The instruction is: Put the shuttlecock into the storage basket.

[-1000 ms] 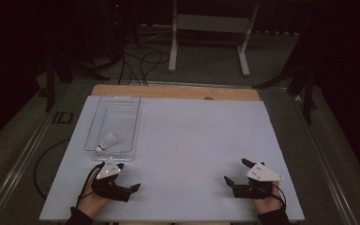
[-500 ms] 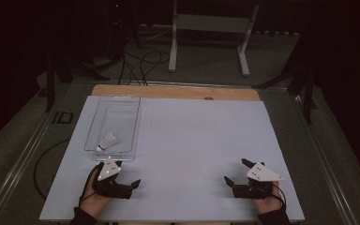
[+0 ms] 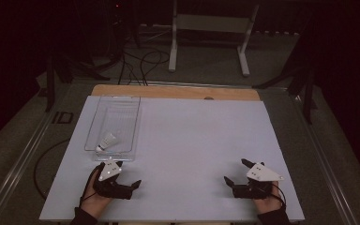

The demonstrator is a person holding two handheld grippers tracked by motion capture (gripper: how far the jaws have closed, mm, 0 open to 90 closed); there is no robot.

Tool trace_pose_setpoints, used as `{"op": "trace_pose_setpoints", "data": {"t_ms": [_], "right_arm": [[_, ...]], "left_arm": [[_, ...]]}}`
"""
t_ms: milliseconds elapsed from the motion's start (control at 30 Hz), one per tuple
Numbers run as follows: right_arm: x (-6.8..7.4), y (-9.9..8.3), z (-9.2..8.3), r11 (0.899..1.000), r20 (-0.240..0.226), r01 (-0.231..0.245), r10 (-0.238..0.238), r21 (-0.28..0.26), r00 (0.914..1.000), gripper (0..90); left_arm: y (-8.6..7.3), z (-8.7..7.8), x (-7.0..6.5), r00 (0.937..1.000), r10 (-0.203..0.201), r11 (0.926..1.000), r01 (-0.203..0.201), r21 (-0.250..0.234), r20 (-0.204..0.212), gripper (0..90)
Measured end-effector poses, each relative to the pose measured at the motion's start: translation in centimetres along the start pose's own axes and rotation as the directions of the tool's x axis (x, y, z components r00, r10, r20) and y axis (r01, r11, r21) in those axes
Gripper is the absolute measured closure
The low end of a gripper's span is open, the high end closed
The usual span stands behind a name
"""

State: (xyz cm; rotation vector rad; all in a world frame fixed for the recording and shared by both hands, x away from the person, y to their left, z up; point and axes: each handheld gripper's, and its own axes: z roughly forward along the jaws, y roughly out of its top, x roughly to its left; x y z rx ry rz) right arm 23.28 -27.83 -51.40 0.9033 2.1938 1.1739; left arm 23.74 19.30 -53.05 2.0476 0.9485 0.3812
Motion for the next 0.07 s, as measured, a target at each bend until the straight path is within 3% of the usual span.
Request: {"op": "trace_pose_setpoints", "data": {"t_ms": [67], "right_arm": [[0.01, 0.00, -0.03, 1.000, -0.001, 0.000, 0.000, 0.001, 1.0000, 9.1]], "left_arm": [[-0.01, 0.07, -0.05, 1.0000, 0.006, 1.0000, -0.006, 0.005, 0.002, 1.7]]}}
